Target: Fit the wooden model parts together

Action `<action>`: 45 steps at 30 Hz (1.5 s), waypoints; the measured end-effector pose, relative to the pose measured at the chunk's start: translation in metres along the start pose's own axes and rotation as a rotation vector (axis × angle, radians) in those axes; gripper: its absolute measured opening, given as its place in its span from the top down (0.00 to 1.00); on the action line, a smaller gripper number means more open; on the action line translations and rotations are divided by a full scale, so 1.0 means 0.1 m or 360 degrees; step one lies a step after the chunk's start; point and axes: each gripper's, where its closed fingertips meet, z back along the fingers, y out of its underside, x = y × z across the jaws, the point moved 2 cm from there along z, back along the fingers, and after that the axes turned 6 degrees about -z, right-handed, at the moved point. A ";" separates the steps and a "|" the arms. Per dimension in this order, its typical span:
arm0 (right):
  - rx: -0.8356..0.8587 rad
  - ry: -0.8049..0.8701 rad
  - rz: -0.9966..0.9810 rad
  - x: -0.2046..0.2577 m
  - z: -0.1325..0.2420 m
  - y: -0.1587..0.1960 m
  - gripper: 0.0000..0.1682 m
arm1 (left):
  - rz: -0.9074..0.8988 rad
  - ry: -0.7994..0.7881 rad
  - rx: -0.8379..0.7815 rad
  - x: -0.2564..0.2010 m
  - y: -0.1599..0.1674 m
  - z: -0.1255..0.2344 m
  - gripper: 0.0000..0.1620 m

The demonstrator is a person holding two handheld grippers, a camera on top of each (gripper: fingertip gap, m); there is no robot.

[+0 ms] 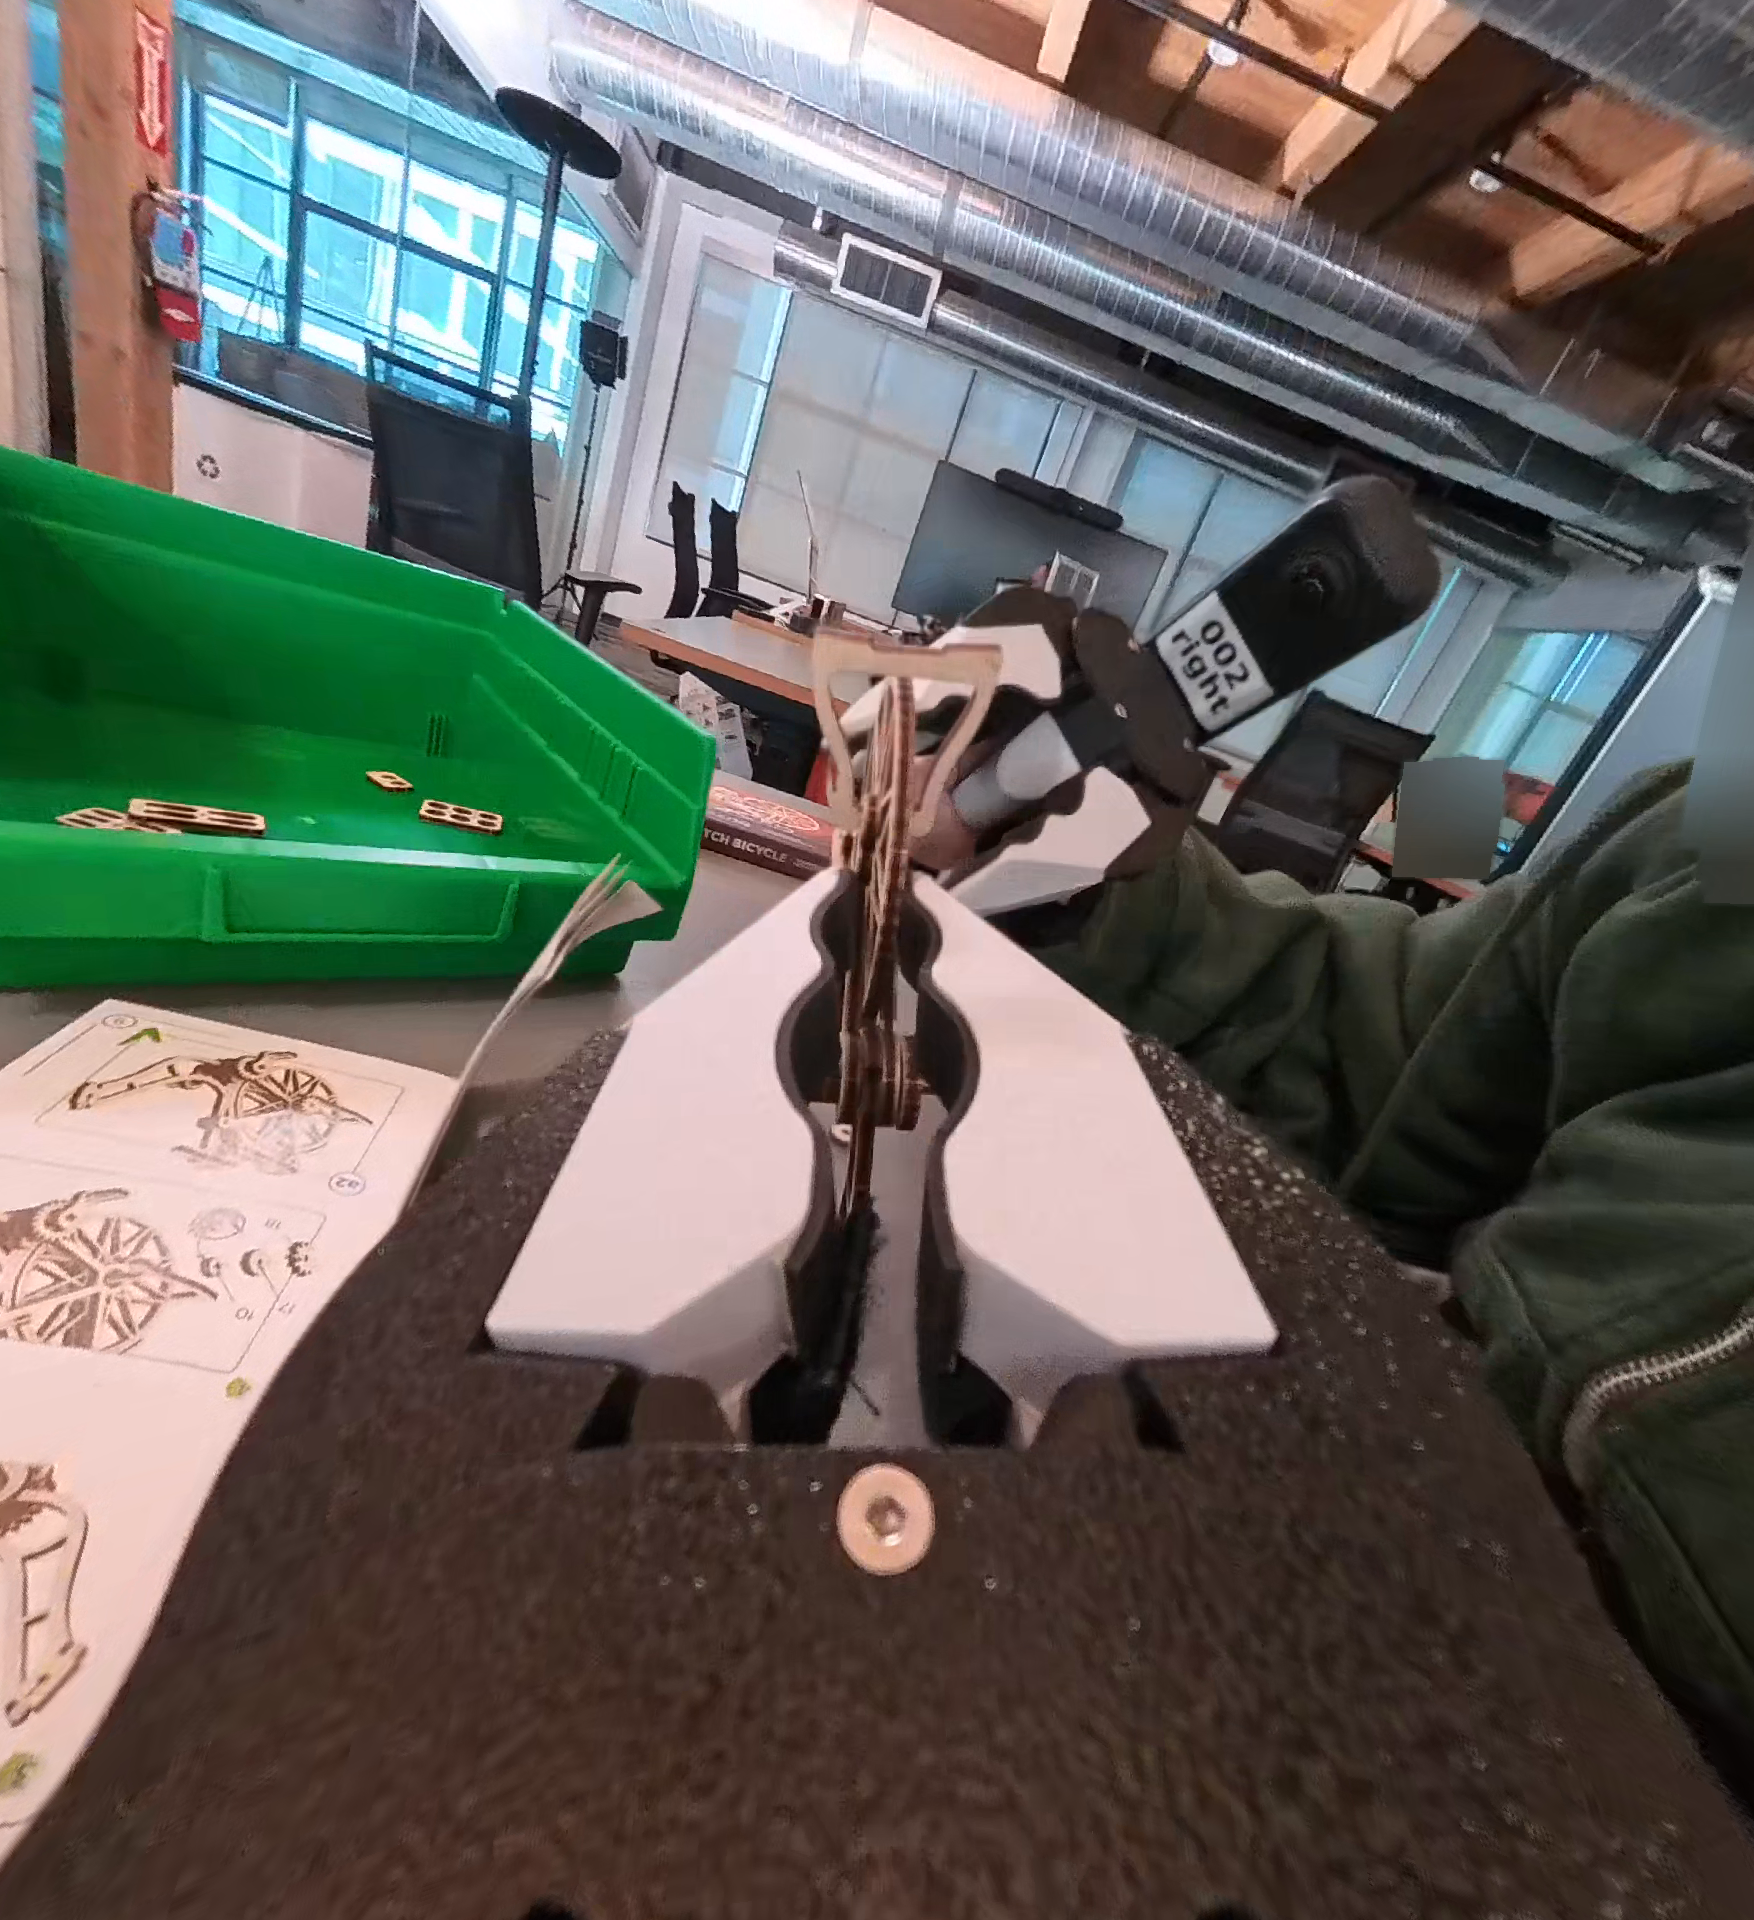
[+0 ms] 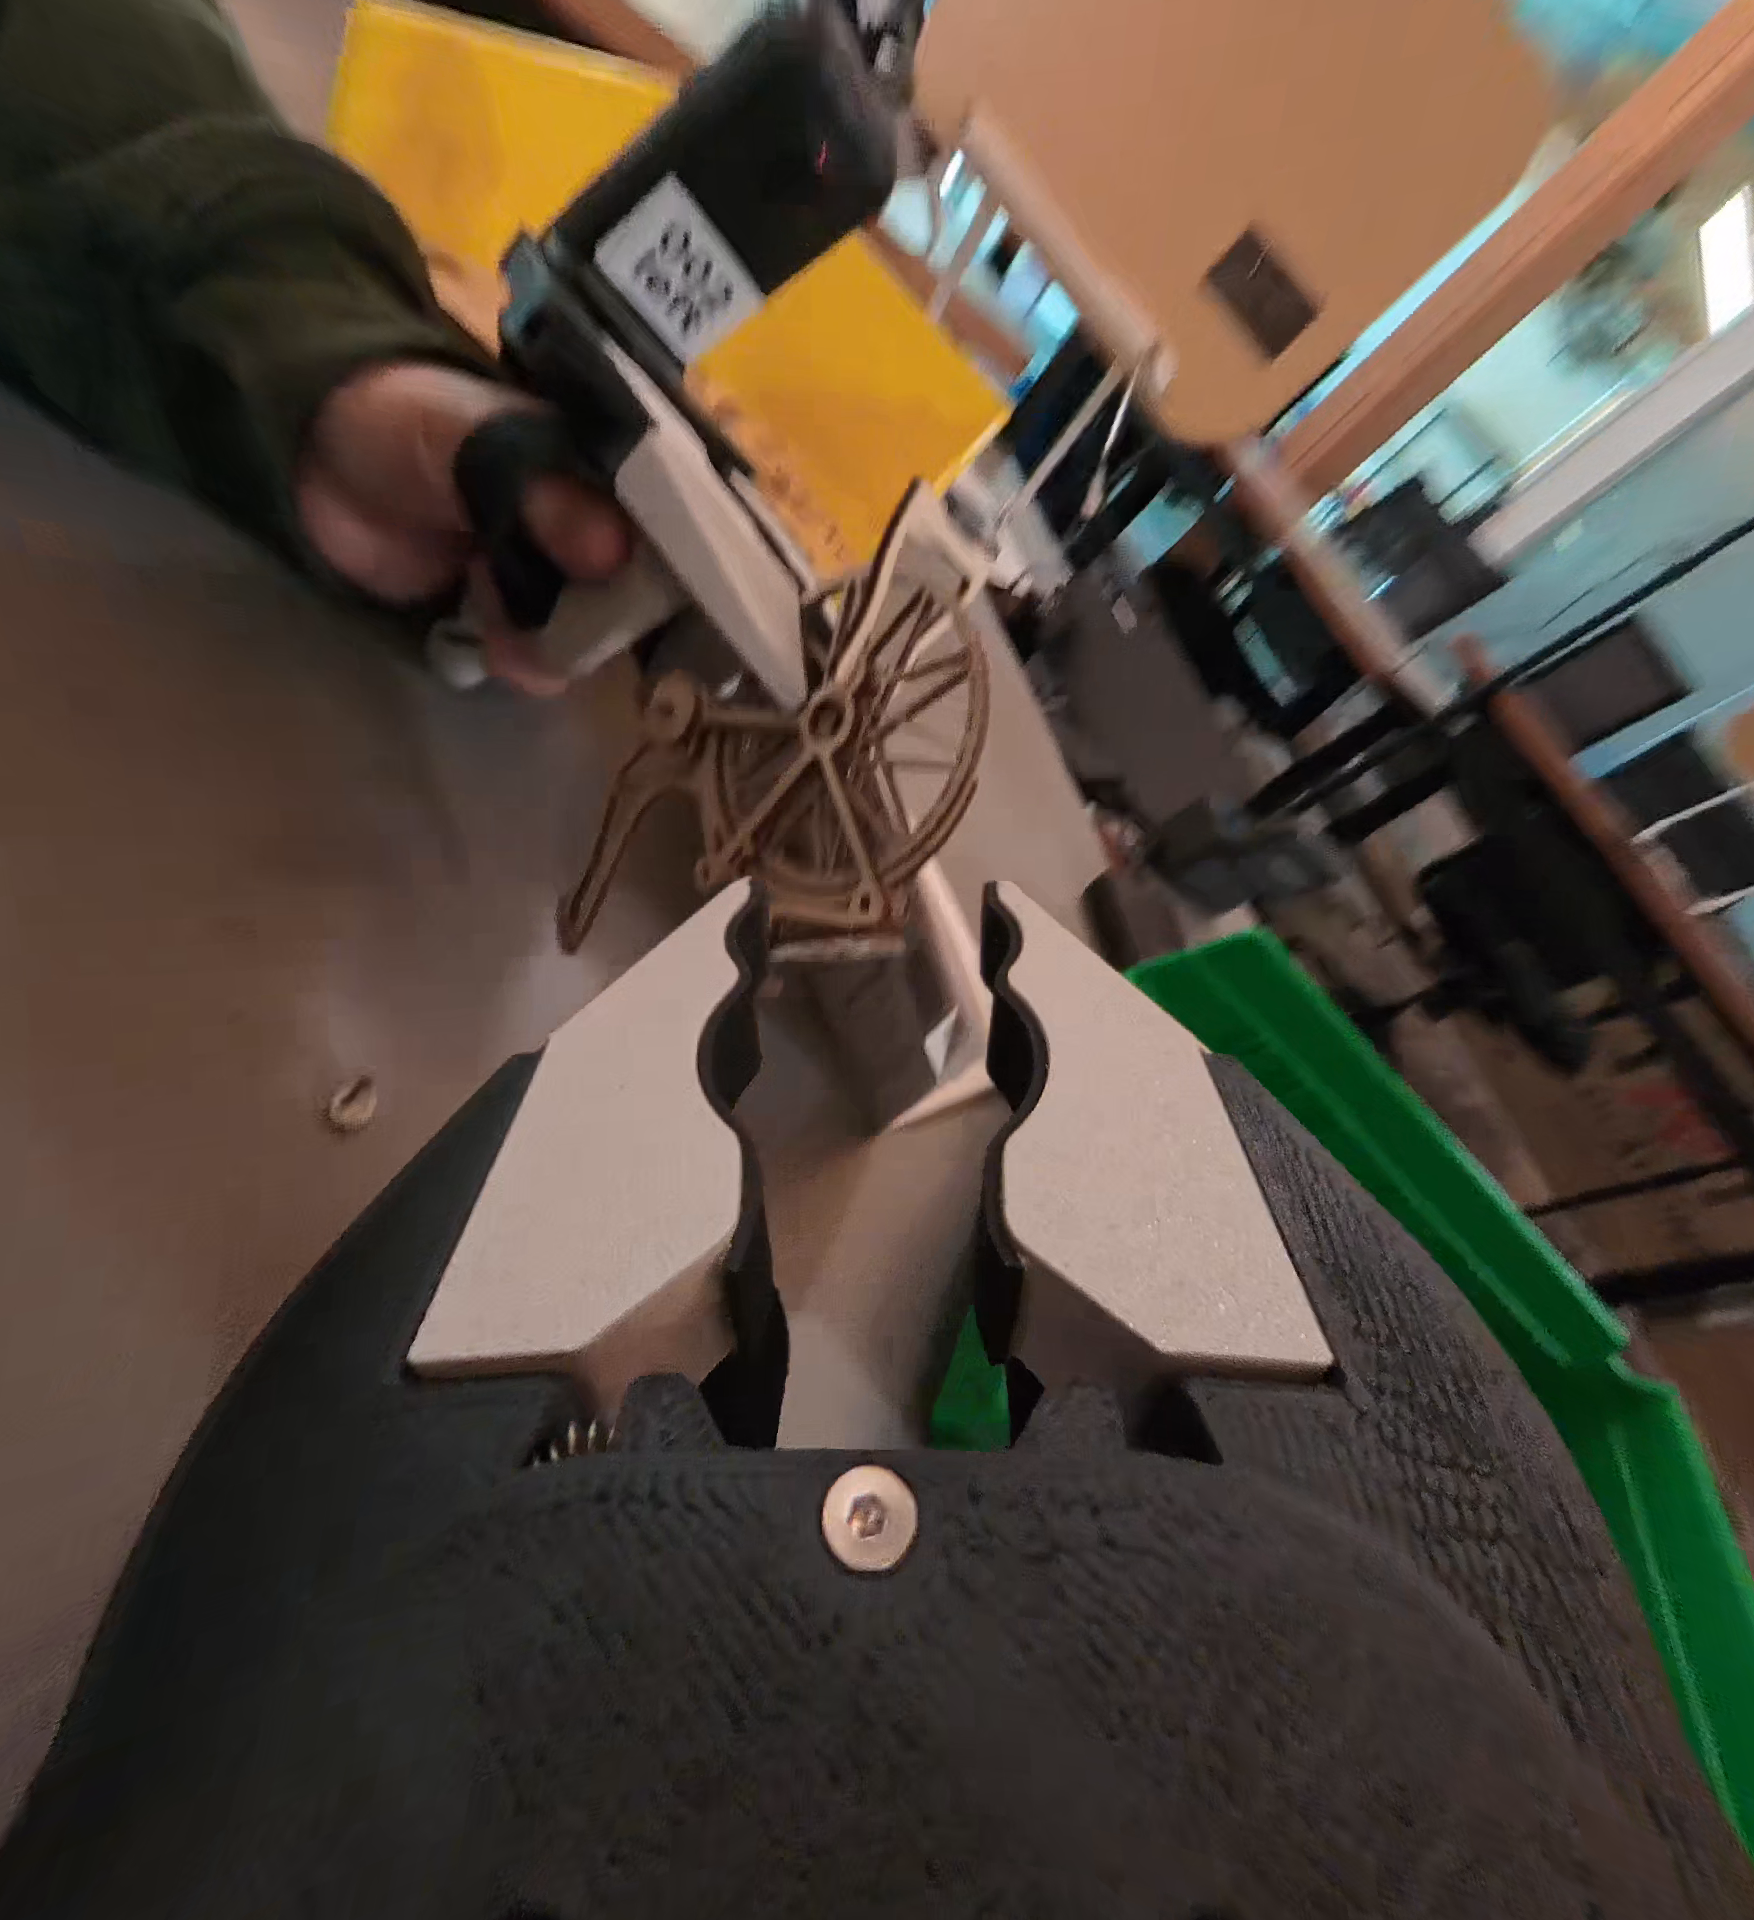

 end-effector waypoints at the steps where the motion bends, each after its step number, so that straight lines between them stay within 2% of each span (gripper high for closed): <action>1: -0.0082 0.0032 0.0019 0.03 -0.02 -0.04 0.77 | -0.0021 0.0010 0.0006 -0.02 0.01 0.00 0.97; 4: -0.0187 0.0060 -0.0019 0.10 -0.09 -0.09 0.76 | -0.0046 0.0049 0.0044 -0.06 0.05 -0.02 0.97; 8: -0.0176 -0.0011 -0.0277 0.05 -0.12 -0.03 0.79 | -0.0051 0.0081 0.0066 -0.09 0.08 -0.04 0.97; 9: -0.0182 -0.0073 -0.0366 0.06 -0.12 -0.01 0.80 | -0.0053 0.0083 0.0067 -0.09 0.08 -0.04 0.97; 11: -0.0194 -0.0271 -0.0592 0.12 -0.12 0.00 0.89 | -0.0062 0.0093 0.0073 -0.10 0.09 -0.04 0.97; 13: -0.0220 -0.0430 -0.0829 0.14 -0.12 0.01 0.92 | -0.0086 0.0090 0.0062 -0.10 0.08 -0.03 0.97; 16: -0.0286 -0.0627 -0.1157 0.17 -0.13 0.01 0.98 | -0.0197 -0.0051 -0.0053 -0.03 -0.01 0.01 0.94; 18: -0.0335 -0.0659 -0.1322 0.13 -0.14 0.02 0.98 | -0.0238 -0.0108 -0.0150 -0.01 -0.08 0.06 0.93; 22: -0.0440 -0.0726 -0.1555 0.06 -0.11 0.00 0.98 | -0.0226 -0.0193 -0.0189 0.06 -0.13 0.11 0.85; 25: -0.0494 -0.0762 -0.1686 0.01 -0.09 0.01 0.98 | -0.0263 -0.0237 -0.0223 0.08 -0.16 0.14 0.83; 31: -0.0553 -0.0821 -0.1833 -0.02 -0.07 0.02 0.98 | -0.0290 -0.0264 -0.0248 0.09 -0.19 0.16 0.83; 36: -0.0546 -0.0817 -0.1807 -0.02 -0.07 0.02 0.98 | -0.0291 -0.0268 -0.0250 0.09 -0.20 0.17 0.83; 42: -0.0455 -0.0720 -0.1607 0.01 -0.09 0.04 0.98 | -0.0325 -0.0311 -0.0272 0.10 -0.23 0.20 0.83; 45: -0.0439 -0.0619 -0.1421 0.01 -0.08 0.03 0.98 | -0.0477 -0.0361 -0.0325 0.04 -0.32 0.25 0.85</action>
